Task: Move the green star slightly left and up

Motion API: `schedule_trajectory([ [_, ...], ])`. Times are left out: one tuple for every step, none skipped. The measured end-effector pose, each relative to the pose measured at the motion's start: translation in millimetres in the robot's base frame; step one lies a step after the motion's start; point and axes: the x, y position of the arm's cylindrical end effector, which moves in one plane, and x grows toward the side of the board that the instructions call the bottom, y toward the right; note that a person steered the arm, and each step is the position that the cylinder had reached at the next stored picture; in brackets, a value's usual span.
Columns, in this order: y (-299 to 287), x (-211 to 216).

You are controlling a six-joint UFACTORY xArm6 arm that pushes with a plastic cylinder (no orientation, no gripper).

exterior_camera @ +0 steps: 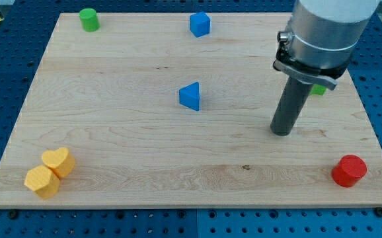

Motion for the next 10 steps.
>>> schedule_trajectory([
  [27,-17],
  [69,-18],
  [96,-26],
  [118,-60],
  [122,-89],
  [91,-94],
  [62,-94],
  [67,-67],
  [50,-69],
  [19,-101],
])
